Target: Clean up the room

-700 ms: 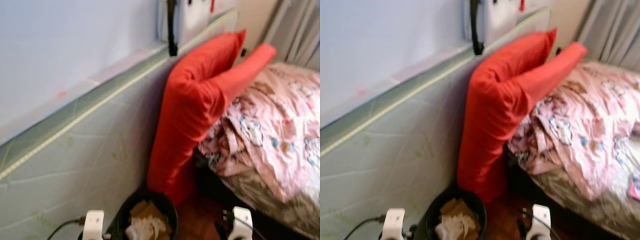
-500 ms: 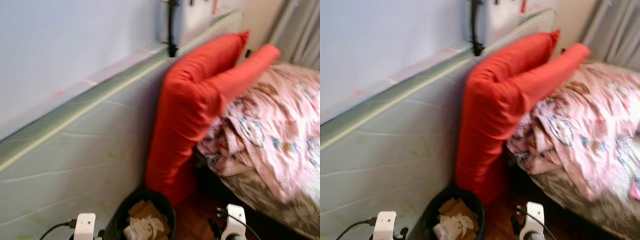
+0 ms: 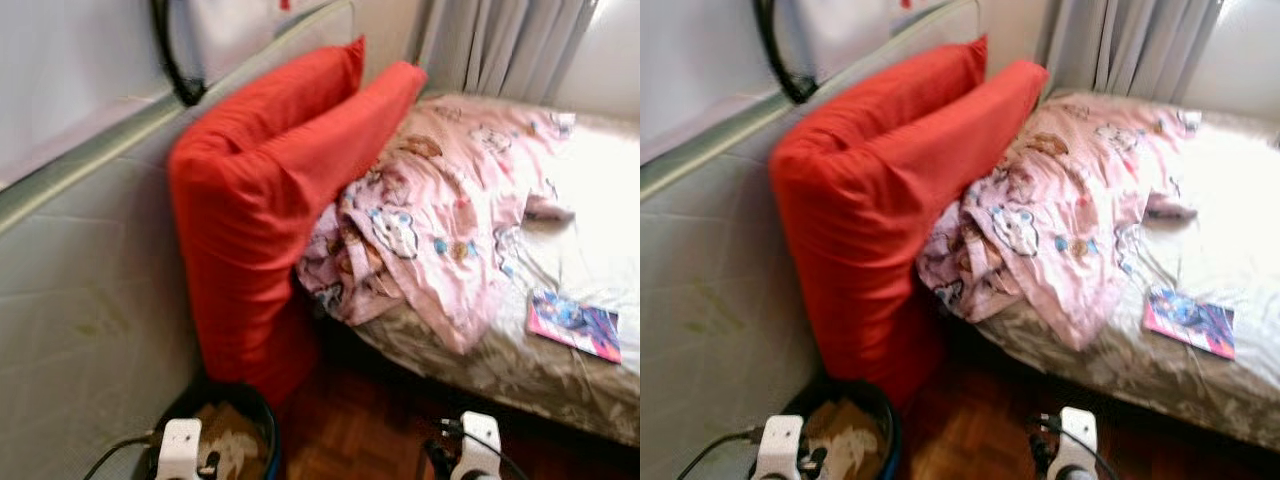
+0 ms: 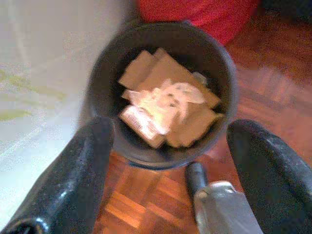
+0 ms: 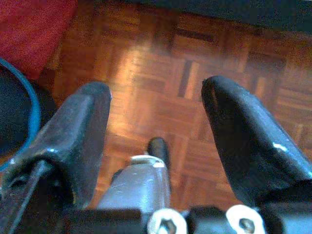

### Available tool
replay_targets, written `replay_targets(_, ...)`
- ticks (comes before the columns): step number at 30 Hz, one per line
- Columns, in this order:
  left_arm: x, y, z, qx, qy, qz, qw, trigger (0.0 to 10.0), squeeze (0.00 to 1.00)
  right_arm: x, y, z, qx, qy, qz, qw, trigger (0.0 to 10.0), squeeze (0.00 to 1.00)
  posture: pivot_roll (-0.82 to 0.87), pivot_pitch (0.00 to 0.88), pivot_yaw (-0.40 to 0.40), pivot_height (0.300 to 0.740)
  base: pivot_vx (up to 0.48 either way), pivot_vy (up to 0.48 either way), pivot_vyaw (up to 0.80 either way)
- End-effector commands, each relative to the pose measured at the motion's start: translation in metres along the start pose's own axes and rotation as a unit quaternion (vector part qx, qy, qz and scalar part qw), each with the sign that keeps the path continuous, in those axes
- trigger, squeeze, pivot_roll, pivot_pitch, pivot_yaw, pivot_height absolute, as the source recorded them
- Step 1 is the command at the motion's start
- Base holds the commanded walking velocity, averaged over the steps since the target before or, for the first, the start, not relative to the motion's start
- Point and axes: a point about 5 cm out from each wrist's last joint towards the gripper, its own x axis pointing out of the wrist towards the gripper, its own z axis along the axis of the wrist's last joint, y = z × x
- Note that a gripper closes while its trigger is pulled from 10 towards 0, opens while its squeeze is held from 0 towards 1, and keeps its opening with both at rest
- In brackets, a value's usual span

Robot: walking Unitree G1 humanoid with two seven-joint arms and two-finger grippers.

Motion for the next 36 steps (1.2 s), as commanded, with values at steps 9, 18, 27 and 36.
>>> replay_targets(9,-0.0016,0.0020,-0.0061,0.002,0.013,-0.002,1.000,10.0,0.00,0.0010,0.0018,0.0033,-0.003,-0.004,0.000,1.000,10.0,0.00,-0.01,0.062,0.007,0.740,0.000,-0.422,0.00)
replay_targets(18,-0.0017,0.0027,-0.0064,0.004,0.013,-0.003,1.000,10.0,0.00,0.0012,0.0024,0.0044,-0.002,-0.007,0.000,1.000,10.0,0.00,-0.02,0.062,0.010,0.740,0.000,-0.420,0.00)
replay_targets(27,-0.0015,0.0016,-0.0059,0.003,0.012,-0.005,1.000,10.0,0.00,0.0015,0.0013,0.0059,-0.009,-0.006,-0.001,1.000,10.0,0.00,-0.03,0.074,0.014,0.740,0.000,-0.422,0.00)
replay_targets(36,-0.0018,0.0025,-0.0065,0.006,0.013,-0.007,1.000,10.0,0.00,0.0014,0.0018,0.0052,-0.006,-0.007,-0.004,1.000,10.0,0.00,-0.03,0.072,0.018,0.740,0.000,-0.420,0.00)
